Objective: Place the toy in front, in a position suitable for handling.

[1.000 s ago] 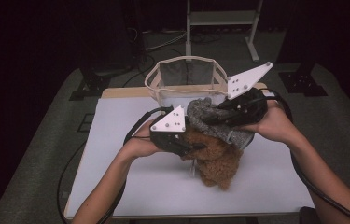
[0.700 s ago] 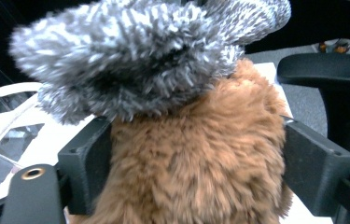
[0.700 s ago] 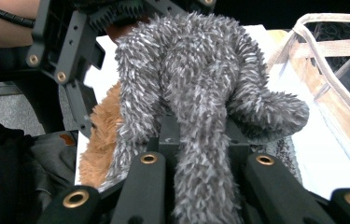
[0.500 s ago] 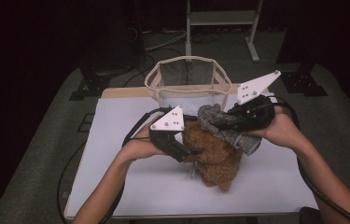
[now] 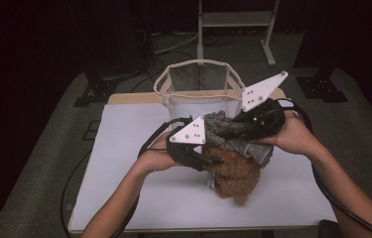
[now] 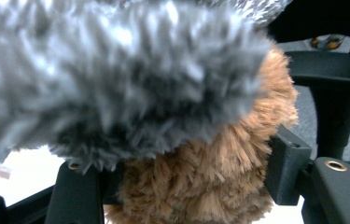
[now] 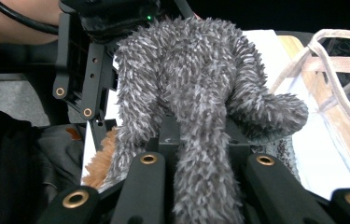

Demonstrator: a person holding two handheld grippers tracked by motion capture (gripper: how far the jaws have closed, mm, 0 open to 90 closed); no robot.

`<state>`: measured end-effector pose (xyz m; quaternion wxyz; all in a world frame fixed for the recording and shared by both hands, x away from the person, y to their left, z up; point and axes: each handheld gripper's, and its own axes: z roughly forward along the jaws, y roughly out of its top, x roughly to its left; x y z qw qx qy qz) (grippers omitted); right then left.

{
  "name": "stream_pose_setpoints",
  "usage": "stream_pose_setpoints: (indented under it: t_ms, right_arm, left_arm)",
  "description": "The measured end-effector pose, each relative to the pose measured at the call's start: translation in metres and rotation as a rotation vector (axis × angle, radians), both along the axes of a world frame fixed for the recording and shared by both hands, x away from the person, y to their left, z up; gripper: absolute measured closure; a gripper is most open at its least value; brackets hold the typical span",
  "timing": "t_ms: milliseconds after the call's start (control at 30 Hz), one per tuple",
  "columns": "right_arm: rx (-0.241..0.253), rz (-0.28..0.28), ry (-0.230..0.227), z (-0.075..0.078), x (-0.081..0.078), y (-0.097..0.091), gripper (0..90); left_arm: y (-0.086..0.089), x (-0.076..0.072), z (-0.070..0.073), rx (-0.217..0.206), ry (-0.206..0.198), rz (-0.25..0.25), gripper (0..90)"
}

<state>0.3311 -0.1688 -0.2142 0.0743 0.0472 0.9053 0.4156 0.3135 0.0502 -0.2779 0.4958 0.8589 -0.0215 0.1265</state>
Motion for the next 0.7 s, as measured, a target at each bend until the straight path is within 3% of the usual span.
stream_pose_setpoints:
  t_ms: [333,467,700]
  right_arm:
    - [0.047,-0.056,-0.033,0.004,-0.005,-0.029,74.3]
    - [0.099,-0.072,-0.025,-0.003,-0.006,-0.039,73.9]
    - [0.142,-0.083,-0.005,-0.024,-0.001,-0.041,73.7]
  left_arm:
    - [0.016,0.003,0.002,-0.015,0.004,0.038,37.4]
    - [0.024,0.005,0.000,-0.016,0.015,0.061,36.6]
    - [0.047,0.007,-0.005,-0.004,0.031,0.103,32.7]
